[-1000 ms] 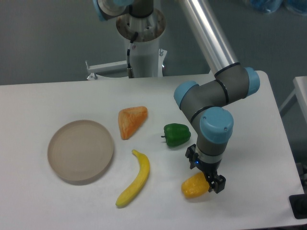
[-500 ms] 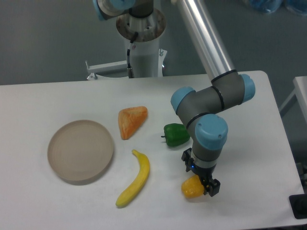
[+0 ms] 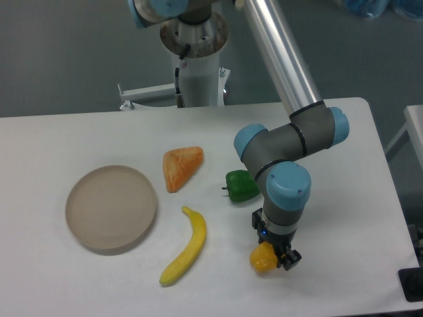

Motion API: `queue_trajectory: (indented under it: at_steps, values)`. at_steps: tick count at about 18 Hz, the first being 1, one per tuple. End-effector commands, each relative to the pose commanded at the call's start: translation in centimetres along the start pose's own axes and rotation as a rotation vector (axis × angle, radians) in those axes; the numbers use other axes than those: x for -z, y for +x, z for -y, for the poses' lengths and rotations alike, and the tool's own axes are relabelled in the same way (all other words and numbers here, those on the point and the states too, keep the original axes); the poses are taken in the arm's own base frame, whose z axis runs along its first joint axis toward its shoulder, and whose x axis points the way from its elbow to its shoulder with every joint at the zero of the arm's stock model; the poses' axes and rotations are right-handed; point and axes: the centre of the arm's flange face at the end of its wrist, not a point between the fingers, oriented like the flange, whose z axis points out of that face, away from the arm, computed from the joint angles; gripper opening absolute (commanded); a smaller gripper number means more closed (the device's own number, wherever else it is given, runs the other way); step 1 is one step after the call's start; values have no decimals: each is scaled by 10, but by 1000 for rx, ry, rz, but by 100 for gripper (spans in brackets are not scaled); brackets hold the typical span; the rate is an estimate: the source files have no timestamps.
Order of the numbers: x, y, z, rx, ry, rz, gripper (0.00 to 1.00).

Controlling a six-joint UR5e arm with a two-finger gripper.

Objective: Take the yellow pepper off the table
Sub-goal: 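Close the gripper around the yellow pepper, then lift the held yellow pepper up off the table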

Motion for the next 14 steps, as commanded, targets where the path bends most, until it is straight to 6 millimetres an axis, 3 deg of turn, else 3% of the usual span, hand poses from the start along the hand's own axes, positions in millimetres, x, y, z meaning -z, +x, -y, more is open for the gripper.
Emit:
queue_trajectory:
  at_steps: [3, 9, 14]
  values:
    - [33, 13, -15, 20, -8, -29, 31]
    - [108, 51, -76, 113, -32, -135, 31]
    - [132, 61, -107, 159, -41, -192, 31]
